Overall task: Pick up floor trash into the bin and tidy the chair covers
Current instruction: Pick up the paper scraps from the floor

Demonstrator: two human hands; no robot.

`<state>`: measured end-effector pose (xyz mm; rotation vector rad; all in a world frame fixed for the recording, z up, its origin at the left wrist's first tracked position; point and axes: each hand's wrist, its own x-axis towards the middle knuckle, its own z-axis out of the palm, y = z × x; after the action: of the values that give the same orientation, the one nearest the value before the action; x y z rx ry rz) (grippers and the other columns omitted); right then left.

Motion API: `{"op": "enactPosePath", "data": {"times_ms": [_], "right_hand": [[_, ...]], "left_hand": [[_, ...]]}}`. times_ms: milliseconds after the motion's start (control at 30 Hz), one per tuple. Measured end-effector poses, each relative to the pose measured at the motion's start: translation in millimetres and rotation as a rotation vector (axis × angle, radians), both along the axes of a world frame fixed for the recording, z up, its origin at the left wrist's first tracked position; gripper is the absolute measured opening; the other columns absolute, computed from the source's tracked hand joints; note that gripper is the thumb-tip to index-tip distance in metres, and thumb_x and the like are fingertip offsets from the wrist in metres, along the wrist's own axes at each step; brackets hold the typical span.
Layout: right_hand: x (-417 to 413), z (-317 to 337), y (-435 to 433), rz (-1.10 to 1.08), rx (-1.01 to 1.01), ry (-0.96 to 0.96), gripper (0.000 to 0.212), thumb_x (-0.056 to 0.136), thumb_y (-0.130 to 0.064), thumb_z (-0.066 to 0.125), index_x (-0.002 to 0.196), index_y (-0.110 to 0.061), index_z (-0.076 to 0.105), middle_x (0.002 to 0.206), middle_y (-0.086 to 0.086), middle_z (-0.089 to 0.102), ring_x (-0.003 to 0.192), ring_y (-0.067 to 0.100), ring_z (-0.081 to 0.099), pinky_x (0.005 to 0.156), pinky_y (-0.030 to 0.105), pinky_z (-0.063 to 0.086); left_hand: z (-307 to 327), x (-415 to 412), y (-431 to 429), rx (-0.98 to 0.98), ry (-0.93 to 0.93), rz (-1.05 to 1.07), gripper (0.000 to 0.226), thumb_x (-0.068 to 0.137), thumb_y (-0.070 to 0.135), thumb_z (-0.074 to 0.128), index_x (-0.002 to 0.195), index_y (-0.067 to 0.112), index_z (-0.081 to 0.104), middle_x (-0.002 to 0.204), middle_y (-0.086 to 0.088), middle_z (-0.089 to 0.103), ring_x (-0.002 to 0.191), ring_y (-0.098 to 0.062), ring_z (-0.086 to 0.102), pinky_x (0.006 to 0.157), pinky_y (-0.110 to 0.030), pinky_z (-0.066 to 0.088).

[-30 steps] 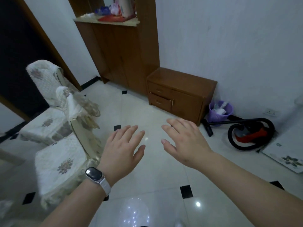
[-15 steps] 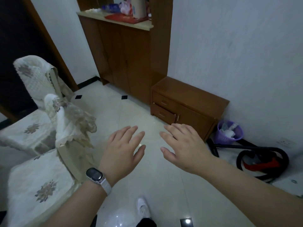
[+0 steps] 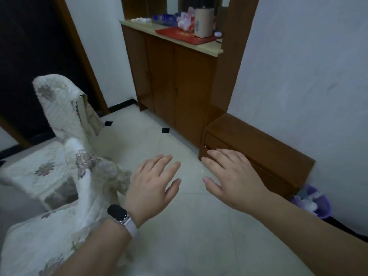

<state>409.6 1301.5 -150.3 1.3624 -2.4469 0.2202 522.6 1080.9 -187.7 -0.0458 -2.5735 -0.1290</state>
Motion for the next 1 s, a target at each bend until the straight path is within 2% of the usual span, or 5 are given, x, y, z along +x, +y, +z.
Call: {"op": "enactPosePath", "data": {"times_ms": [367, 567, 700, 1000], "right_hand": [[-179.0, -33.2, -88.4, 0.095, -0.101, -0.064, 0.046, 0.094, -0.046, 0.044, 0.124, -0.016, 0.063, 0.128, 0.006, 0.06, 0.12, 0.025, 0.052, 0.1, 0.043, 0.04], [-301.3, -19.5, -129.9, 0.103, -0.095, -0.101, 0.048, 0.095, -0.049, 0.039, 0.128, -0.021, 0.06, 0.132, 0.0, 0.058, 0.123, 0.019, 0.045, 0.103, 0.038, 0.037], [-372.7, -12.9, -155.0, 0.131, -0.075, -0.086, 0.048, 0.094, -0.049, 0.042, 0.127, -0.02, 0.061, 0.131, 0.001, 0.058, 0.123, 0.018, 0.045, 0.104, 0.035, 0.03], [-442.0, -17.5, -252.2, 0.251, -0.071, -0.143, 0.047, 0.095, -0.049, 0.042, 0.127, -0.021, 0.06, 0.131, 0.0, 0.057, 0.123, 0.02, 0.047, 0.103, 0.038, 0.033]], "left_hand": [[-0.3, -140.8, -73.3, -0.095, -0.093, 0.139, 0.041, 0.093, 0.039, 0.053, 0.124, 0.015, 0.067, 0.127, -0.009, 0.064, 0.117, -0.031, 0.058, 0.097, -0.041, 0.039], [23.8, -255.6, -103.1, -0.097, -0.127, 0.218, 0.043, 0.092, 0.042, 0.053, 0.126, 0.019, 0.064, 0.13, -0.007, 0.063, 0.12, -0.028, 0.057, 0.095, -0.043, 0.046], [35.6, -314.5, -120.1, -0.129, -0.134, 0.273, 0.042, 0.093, 0.041, 0.054, 0.127, 0.019, 0.063, 0.13, -0.006, 0.063, 0.121, -0.028, 0.057, 0.096, -0.043, 0.045], [29.4, -361.0, -199.7, -0.135, -0.192, 0.408, 0.042, 0.093, 0.042, 0.054, 0.128, 0.02, 0.063, 0.131, -0.004, 0.062, 0.124, -0.027, 0.054, 0.099, -0.043, 0.042]]}}
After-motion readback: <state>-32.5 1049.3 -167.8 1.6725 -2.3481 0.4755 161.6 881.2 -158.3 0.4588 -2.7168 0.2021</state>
